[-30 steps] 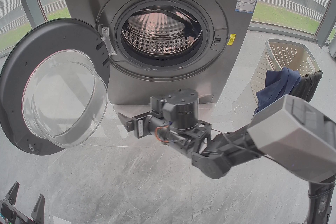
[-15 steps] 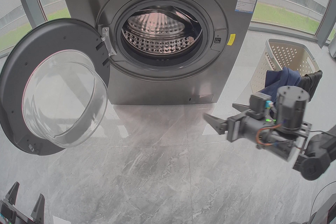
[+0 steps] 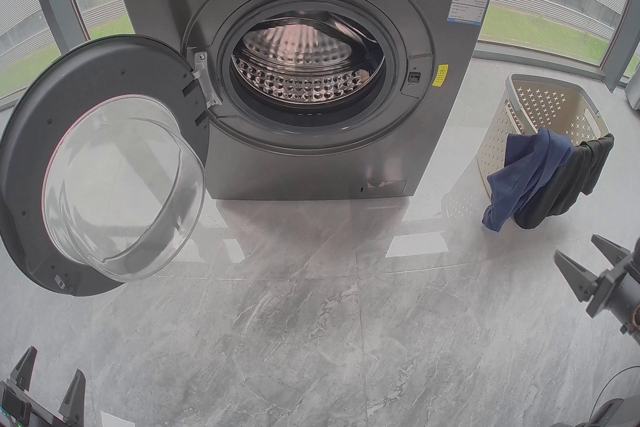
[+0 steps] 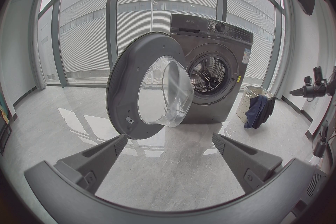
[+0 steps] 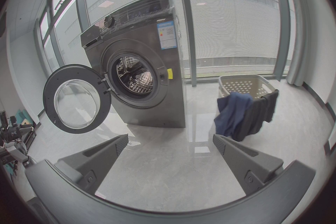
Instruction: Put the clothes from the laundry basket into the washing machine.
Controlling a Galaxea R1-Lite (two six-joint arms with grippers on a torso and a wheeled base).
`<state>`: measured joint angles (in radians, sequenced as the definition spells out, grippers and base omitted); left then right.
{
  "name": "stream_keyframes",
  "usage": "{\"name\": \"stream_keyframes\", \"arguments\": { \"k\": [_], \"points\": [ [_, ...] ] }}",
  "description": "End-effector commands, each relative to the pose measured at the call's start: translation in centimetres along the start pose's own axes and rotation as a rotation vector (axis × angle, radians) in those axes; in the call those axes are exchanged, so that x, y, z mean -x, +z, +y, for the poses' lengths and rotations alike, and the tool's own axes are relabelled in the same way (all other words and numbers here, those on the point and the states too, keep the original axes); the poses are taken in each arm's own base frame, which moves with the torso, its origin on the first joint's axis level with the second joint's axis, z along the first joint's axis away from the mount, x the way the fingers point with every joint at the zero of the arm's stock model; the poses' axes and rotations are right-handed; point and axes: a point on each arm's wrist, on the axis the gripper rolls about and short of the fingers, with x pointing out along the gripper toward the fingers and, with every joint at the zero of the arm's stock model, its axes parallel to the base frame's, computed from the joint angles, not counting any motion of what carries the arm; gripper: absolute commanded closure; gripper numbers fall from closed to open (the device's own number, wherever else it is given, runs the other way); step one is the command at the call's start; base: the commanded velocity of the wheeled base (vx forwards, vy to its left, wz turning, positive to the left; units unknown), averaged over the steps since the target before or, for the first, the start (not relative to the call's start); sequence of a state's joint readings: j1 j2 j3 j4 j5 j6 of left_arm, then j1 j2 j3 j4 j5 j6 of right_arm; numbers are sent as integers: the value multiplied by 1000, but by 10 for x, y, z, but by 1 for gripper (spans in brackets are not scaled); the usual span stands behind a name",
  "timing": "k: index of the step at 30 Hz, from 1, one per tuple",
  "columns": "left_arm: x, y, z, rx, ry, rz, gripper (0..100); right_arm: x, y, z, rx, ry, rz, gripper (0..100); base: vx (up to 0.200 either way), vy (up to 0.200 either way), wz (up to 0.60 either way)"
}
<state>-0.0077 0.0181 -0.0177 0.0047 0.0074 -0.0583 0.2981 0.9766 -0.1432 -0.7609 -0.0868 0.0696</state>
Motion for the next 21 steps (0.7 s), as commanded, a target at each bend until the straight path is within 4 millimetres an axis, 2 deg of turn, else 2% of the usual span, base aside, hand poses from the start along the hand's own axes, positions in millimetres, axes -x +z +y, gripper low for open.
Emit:
{"name": "stream_keyframes", "arguments": {
  "k": [1, 7, 11, 14, 21],
  "points": [
    [0, -5, 0, 0, 0, 1, 0, 111, -71, -11, 11, -161, -124, 0, 0, 0, 0],
    [0, -5, 0, 0, 2, 1, 0, 123, -91, -8, 20, -175, -130, 0, 0, 0, 0],
    [0, -5, 0, 0, 0, 1, 0, 123, -91, -8, 14, -190, -130, 0, 0, 0, 0],
    [0, -5, 0, 0, 2, 1, 0, 123, -95, -10, 19, -281, -90, 0, 0, 0, 0],
    [0, -5, 0, 0, 2, 1, 0, 123, -96, -10, 20, -265, -88, 0, 0, 0, 0]
  ]
}}
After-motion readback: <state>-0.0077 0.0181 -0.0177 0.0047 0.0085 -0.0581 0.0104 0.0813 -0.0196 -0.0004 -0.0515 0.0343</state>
